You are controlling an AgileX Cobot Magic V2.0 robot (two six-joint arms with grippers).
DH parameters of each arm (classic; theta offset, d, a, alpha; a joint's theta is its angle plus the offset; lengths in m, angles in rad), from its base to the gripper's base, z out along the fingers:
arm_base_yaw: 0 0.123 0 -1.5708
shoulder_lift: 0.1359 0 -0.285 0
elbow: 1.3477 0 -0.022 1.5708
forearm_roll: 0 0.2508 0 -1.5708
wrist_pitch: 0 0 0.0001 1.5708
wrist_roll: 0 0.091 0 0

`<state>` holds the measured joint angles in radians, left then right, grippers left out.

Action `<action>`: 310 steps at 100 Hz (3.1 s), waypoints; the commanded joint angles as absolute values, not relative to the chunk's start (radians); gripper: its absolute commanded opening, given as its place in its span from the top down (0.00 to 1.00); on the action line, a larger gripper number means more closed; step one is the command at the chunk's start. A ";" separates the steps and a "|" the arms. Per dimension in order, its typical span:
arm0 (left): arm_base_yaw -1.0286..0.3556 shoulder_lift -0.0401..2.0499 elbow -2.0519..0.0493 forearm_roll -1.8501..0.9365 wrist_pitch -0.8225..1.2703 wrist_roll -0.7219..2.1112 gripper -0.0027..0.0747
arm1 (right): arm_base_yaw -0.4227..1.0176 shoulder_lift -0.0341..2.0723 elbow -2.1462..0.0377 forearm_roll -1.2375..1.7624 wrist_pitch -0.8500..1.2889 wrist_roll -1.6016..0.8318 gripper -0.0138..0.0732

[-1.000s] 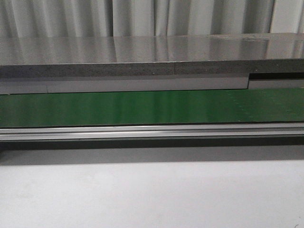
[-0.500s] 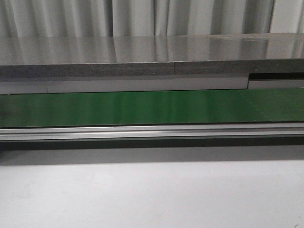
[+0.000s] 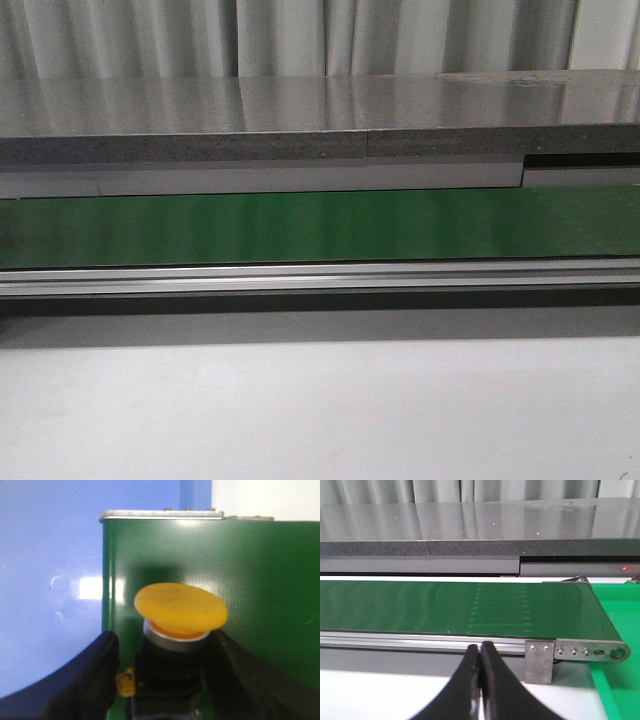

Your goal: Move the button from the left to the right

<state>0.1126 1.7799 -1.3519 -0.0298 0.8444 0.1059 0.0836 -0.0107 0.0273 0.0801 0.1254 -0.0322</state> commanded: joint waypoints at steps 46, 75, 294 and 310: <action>0.106 1.671 -1.381 -0.136 0.815 0.176 0.25 | 0.086 -0.029 0.013 0.074 0.053 -0.032 0.92; 0.106 1.499 -1.372 -0.140 0.794 0.176 0.25 | 0.086 -0.029 0.013 0.074 0.053 -0.032 0.92; -0.040 0.353 -0.348 -0.241 0.151 0.245 0.99 | 0.086 -0.029 0.013 0.074 0.053 -0.032 0.92; -0.040 0.353 -0.348 -0.241 0.151 0.245 0.99 | 0.086 -0.029 0.013 0.074 0.051 -0.032 0.92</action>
<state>-0.0337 0.3441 -0.3217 -0.2273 0.2200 0.2474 0.0836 -0.0107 0.0273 0.0801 0.1254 -0.0322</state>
